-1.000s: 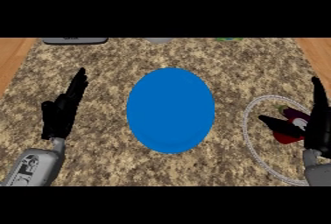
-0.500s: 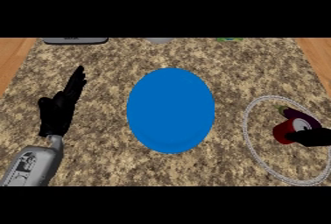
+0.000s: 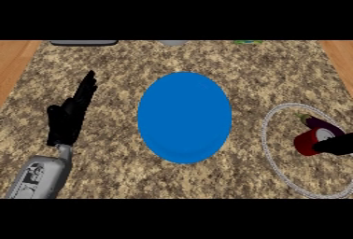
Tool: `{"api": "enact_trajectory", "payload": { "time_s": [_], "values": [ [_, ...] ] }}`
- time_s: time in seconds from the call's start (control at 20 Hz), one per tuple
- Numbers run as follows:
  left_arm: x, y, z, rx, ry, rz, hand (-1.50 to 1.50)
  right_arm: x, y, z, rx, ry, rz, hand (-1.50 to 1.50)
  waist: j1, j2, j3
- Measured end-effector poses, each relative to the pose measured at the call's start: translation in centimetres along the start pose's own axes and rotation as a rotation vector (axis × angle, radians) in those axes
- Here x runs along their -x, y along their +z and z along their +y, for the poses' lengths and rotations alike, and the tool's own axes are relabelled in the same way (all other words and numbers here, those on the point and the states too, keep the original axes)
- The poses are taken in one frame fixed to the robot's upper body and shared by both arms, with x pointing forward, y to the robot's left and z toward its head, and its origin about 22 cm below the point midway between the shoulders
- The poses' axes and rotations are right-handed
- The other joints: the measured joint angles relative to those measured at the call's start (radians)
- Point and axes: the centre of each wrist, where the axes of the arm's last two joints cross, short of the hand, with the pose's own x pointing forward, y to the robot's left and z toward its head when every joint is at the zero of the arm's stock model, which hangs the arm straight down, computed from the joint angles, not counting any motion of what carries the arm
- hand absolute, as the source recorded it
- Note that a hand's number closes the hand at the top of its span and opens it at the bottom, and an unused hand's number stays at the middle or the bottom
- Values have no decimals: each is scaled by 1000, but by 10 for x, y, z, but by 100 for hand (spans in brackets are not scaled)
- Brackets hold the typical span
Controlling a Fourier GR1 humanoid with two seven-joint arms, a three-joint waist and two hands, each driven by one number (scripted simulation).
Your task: Pick the can from the placemat and place it in the plate
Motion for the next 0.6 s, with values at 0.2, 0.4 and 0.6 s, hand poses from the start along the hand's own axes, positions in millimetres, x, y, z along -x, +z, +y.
{"api": "enact_trajectory", "payload": {
  "time_s": [0.2,0.4,0.6],
  "values": [
    [3,-1,2,0,-1,3,0,7,-13,6,-39,13,37,-150,1,1,0],
    [3,0,3,-2,-3,-4,0,13,-22,20,-92,58,76,-150,3,1,1],
    [1,-2,3,-4,-1,-2,0,21,-35,33,-126,83,106,-150,3,1,1]
  ]
}}
